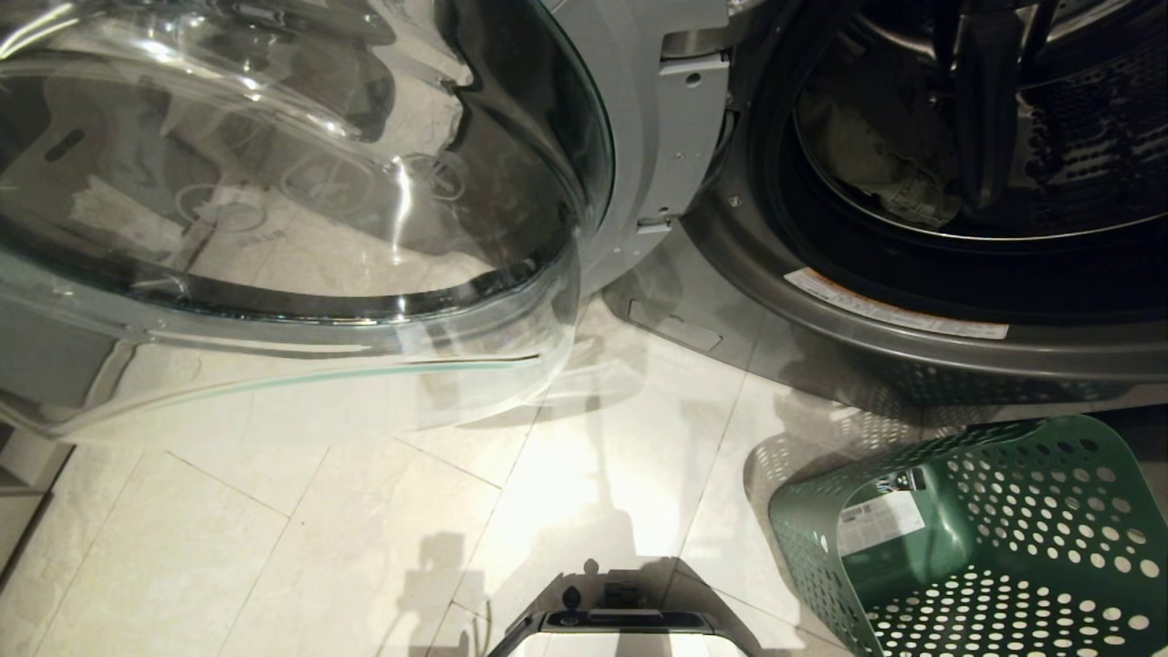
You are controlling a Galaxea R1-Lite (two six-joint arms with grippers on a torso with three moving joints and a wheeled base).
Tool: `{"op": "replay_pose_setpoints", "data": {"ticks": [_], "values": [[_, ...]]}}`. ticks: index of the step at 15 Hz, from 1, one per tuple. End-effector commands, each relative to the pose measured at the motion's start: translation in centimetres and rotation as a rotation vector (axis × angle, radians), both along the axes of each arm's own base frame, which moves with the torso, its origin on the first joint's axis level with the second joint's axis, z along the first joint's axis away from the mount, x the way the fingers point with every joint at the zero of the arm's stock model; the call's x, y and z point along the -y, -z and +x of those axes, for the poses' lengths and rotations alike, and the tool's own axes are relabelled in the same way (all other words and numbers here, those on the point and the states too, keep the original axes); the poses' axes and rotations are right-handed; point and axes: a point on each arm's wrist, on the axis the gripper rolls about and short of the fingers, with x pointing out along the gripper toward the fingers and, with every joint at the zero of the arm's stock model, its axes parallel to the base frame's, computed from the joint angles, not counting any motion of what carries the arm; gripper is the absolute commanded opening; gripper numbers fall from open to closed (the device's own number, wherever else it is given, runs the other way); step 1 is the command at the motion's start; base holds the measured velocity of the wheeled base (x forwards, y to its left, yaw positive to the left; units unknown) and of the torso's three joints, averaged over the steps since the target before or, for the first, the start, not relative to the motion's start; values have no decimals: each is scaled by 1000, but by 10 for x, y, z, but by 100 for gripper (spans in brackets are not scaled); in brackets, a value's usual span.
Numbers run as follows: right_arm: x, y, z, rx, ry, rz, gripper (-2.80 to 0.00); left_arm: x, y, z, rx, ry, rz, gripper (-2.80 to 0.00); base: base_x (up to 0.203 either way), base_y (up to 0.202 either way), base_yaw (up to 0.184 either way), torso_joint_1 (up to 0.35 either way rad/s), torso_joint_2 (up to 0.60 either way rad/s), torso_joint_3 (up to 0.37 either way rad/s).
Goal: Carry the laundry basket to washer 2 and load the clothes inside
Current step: Close the washing machine door with the left hand
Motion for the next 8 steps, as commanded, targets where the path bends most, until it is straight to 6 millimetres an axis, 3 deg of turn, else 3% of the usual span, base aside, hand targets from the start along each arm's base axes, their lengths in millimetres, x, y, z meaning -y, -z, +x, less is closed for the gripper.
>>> {"op": "replay_pose_setpoints", "data": {"ticks": [1,3,5,8], "values": [[3,33,-20,36,-32,-14,-280,0,0,0,-1,1,0,-280,0,0,0,0,0,0],[3,68,-34,72,-102,8,-280,0,0,0,-1,0,0,-280,0,0,0,0,0,0],[0,82,-48,158,-199,42,-280,0,0,0,-1,1,0,-280,0,0,0,0,0,0],[-2,92,-51,155,-261,-28,-280,0,0,0,0,1,0,-280,0,0,0,0,0,0]]}}
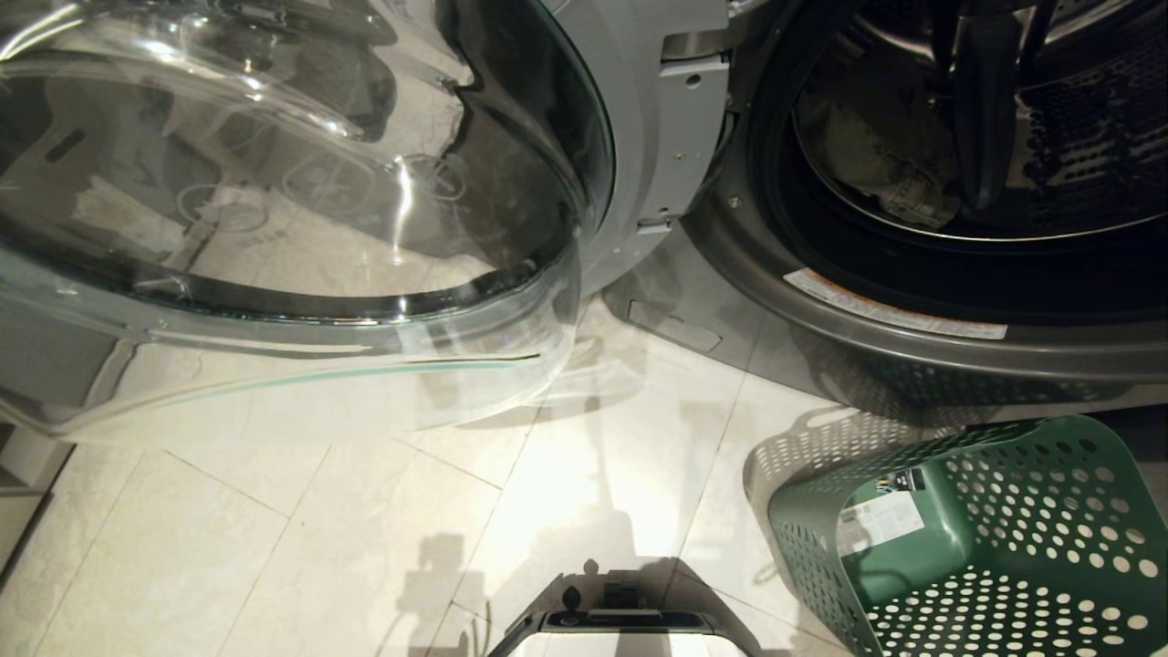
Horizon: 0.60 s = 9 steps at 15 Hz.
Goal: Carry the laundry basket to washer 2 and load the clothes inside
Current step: Close the washing machine door with the left hand
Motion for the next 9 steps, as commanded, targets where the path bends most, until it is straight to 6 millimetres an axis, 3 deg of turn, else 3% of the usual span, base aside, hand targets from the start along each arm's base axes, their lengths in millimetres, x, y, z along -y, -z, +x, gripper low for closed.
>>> {"op": "replay_pose_setpoints", "data": {"ticks": [1,4,9], "values": [[0,2,-3,29,-13,-6,-280,0,0,0,-1,0,0,-280,0,0,0,0,0,0],[0,3,-6,57,-80,-50,-280,0,0,0,-1,-1,0,-280,0,0,0,0,0,0],[0,5,-25,302,-86,-66,-280,0,0,0,-1,-1,0,-280,0,0,0,0,0,0]]}}
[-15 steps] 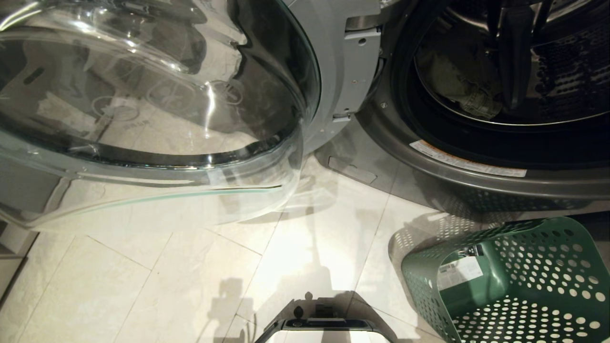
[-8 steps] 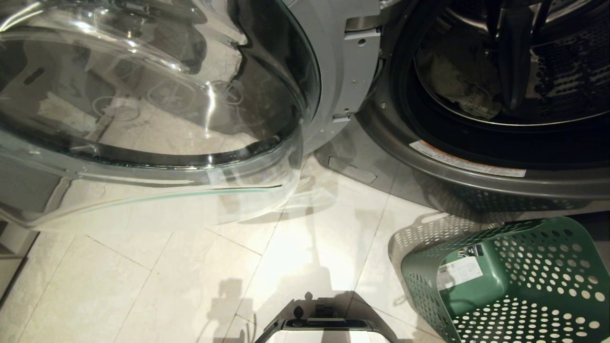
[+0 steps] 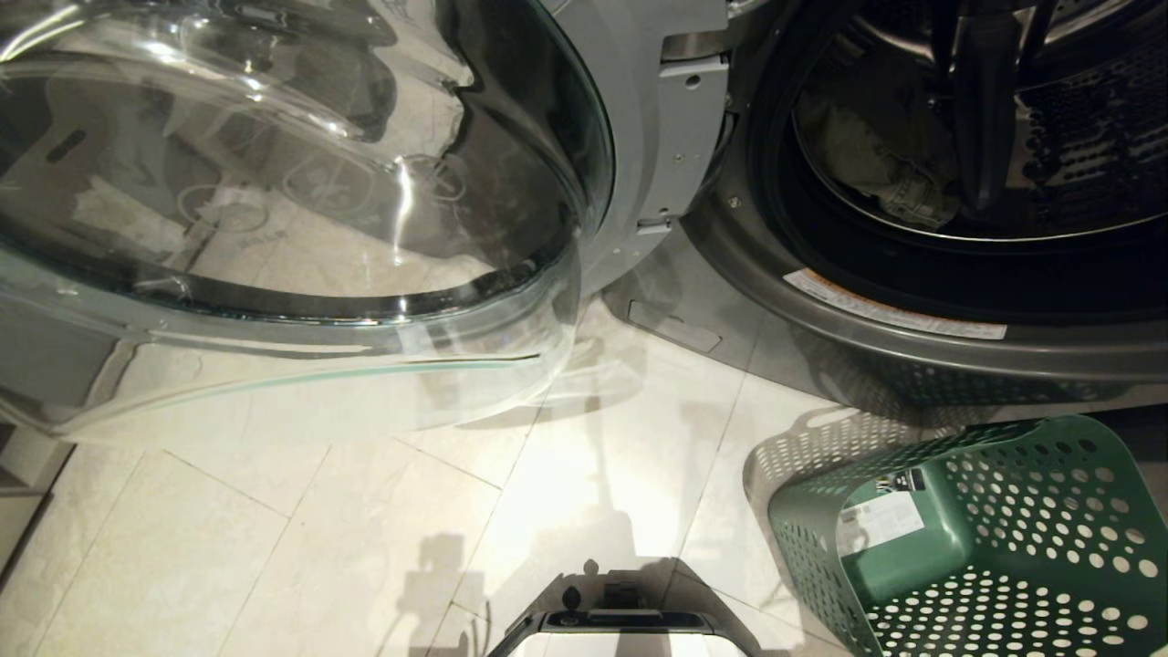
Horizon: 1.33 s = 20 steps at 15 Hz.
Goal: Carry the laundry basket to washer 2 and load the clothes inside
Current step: Close the washing machine door with the left hand
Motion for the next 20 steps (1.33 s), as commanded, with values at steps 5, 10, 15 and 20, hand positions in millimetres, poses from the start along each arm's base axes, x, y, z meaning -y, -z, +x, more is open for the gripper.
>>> {"op": "replay_pose_setpoints", "data": {"ticks": [5,10,15,20], "values": [[1,-2,-7,117,57,230,-280,0,0,0,-1,0,0,-280,0,0,0,0,0,0],[1,4,-7,51,61,375,-280,0,0,0,-1,0,0,-280,0,0,0,0,0,0],[1,5,-7,47,51,331,-280,0,0,0,-1,0,0,-280,0,0,0,0,0,0],[1,5,-7,44,55,337,-280,0,0,0,-1,0,0,-280,0,0,0,0,0,0]]}}
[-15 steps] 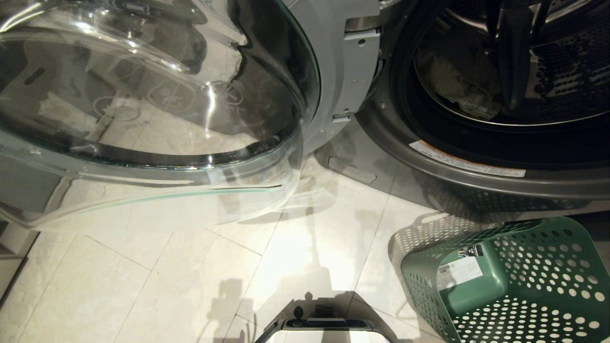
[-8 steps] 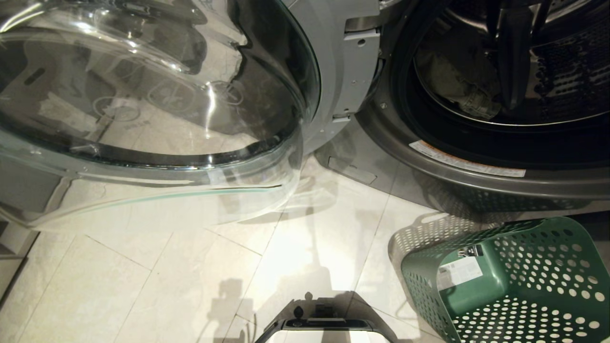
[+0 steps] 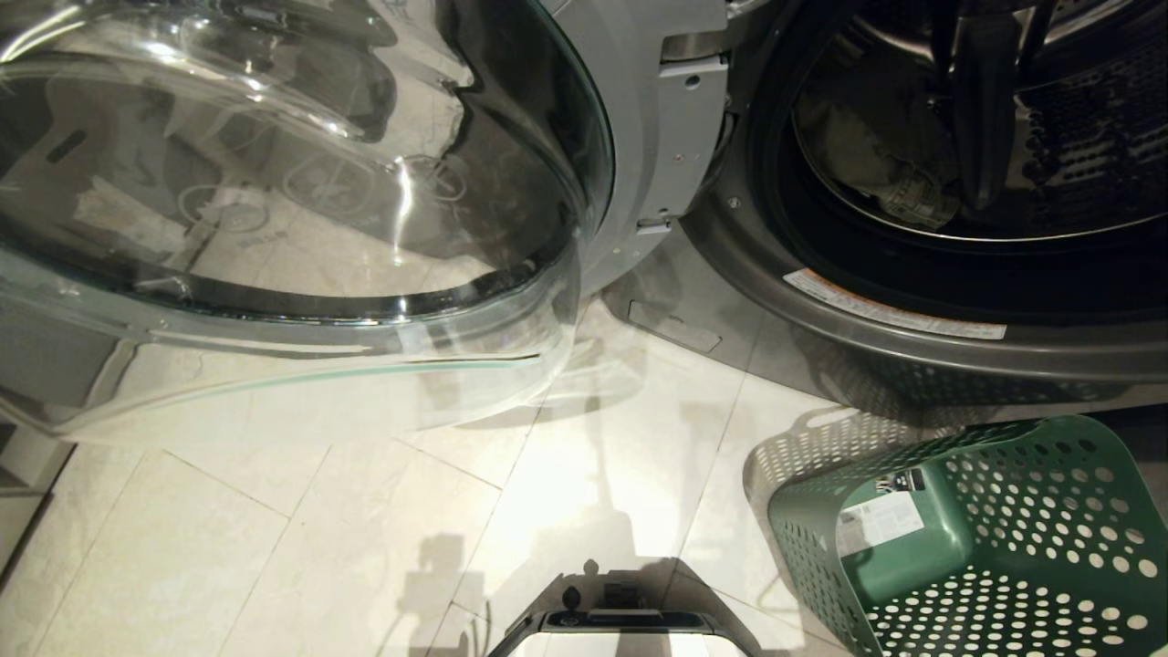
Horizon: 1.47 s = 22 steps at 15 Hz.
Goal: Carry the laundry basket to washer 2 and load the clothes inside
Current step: Close the washing machine door with the left hand
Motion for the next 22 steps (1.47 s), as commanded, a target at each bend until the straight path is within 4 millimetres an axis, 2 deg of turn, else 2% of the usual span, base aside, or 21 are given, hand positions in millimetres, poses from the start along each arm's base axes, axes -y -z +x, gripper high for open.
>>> {"op": "replay_pose_setpoints", "data": {"ticks": [1,17,22], "values": [[0,0,0,-6,0,-6,-280,0,0,0,-1,0,0,-280,0,0,0,0,0,0],[0,0,0,-8,0,-8,-280,0,1,0,-3,-1,-1,-280,0,0,0,0,0,5],[0,0,0,-8,0,-8,-280,0,1,0,-3,0,-1,-280,0,0,0,4,1,177]]}}
